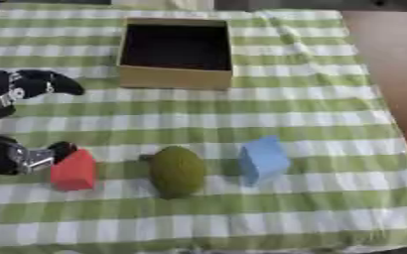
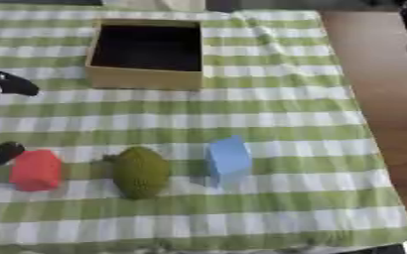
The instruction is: Pick up objects on the table and place them in the box.
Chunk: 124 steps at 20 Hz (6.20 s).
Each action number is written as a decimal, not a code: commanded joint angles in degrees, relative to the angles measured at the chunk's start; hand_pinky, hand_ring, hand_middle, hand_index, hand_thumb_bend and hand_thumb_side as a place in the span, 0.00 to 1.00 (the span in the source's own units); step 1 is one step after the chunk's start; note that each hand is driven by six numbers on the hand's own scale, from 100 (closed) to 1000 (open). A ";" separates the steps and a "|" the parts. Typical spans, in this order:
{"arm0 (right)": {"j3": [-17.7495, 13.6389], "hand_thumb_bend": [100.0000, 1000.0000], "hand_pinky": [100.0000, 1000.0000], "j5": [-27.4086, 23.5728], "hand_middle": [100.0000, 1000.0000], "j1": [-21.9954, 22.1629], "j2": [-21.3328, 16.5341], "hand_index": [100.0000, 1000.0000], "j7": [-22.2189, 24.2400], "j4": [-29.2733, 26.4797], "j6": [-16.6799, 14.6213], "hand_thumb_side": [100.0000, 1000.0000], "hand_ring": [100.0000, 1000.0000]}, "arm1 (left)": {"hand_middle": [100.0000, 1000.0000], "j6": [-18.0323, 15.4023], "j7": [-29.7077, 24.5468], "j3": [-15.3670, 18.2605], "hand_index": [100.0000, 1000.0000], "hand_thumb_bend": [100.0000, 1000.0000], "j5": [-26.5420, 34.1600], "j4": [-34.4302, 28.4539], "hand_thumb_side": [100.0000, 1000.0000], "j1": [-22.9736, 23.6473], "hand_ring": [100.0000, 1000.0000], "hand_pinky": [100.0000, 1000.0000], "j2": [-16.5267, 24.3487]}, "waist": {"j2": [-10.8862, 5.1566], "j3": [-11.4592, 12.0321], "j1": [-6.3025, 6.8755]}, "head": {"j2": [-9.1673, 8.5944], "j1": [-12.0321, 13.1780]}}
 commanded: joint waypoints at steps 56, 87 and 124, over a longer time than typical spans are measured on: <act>-0.80 0.00 1.00 0.08 0.58 -0.85 -0.46 0.88 1.19 -1.14 2.65 0.52 0.85 | 0.64 10.26 -13.82 -13.69 0.79 0.43 -13.47 12.74 0.12 -9.84 0.82 0.89 -5.78 | 0.68 -2.55 3.58 | 0.29 0.25; -0.36 0.00 1.00 -0.18 0.58 -0.53 -1.00 0.88 1.31 -1.14 2.96 0.52 0.85 | 0.40 9.09 -17.30 -7.55 0.66 0.00 -6.95 13.78 0.01 -34.00 0.59 0.69 -14.96 | -0.45 -1.73 3.23 | 0.29 -0.27; 0.03 0.00 1.00 -0.01 0.58 -3.31 0.22 0.89 4.37 -1.14 2.97 0.52 0.85 | 0.85 -11.56 -3.95 4.27 0.93 0.36 -37.45 62.86 0.00 -50.68 0.91 0.94 -33.86 | 5.36 -7.20 3.37 | -5.36 5.32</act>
